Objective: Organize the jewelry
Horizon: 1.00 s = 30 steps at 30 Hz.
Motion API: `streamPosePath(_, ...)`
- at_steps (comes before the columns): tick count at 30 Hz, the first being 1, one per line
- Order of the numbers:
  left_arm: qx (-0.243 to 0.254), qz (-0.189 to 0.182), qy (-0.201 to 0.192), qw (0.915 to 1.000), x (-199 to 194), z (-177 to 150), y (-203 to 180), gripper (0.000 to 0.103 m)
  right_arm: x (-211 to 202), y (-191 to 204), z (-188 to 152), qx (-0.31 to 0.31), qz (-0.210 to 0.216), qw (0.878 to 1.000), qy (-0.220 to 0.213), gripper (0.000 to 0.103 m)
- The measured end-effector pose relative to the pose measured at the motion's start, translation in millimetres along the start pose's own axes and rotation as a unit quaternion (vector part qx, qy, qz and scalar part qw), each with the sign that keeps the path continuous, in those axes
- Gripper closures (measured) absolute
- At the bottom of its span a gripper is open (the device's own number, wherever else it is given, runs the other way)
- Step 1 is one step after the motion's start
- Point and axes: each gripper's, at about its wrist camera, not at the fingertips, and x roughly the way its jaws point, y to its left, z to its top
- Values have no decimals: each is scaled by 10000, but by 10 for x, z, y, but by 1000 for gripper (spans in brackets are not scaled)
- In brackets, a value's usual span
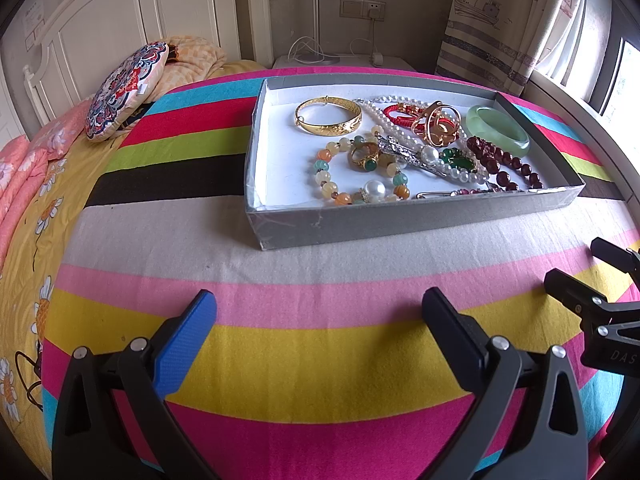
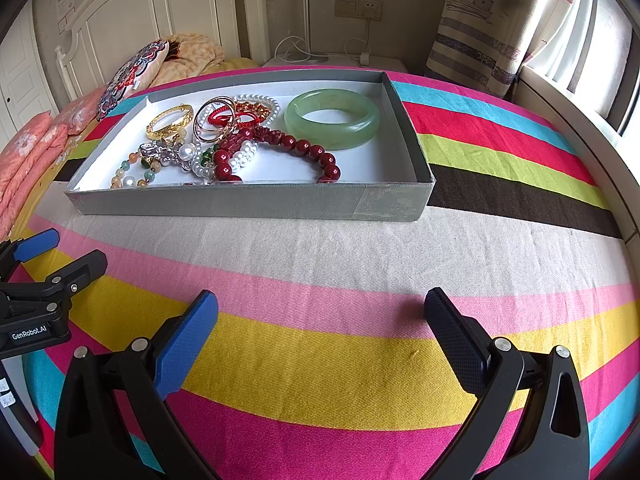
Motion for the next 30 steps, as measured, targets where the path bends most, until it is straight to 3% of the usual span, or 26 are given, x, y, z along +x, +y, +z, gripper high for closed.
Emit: streamPosePath(30,2,5,4,10000,1,-3,-3,2,3,2,9,0,-1,10000,14,4)
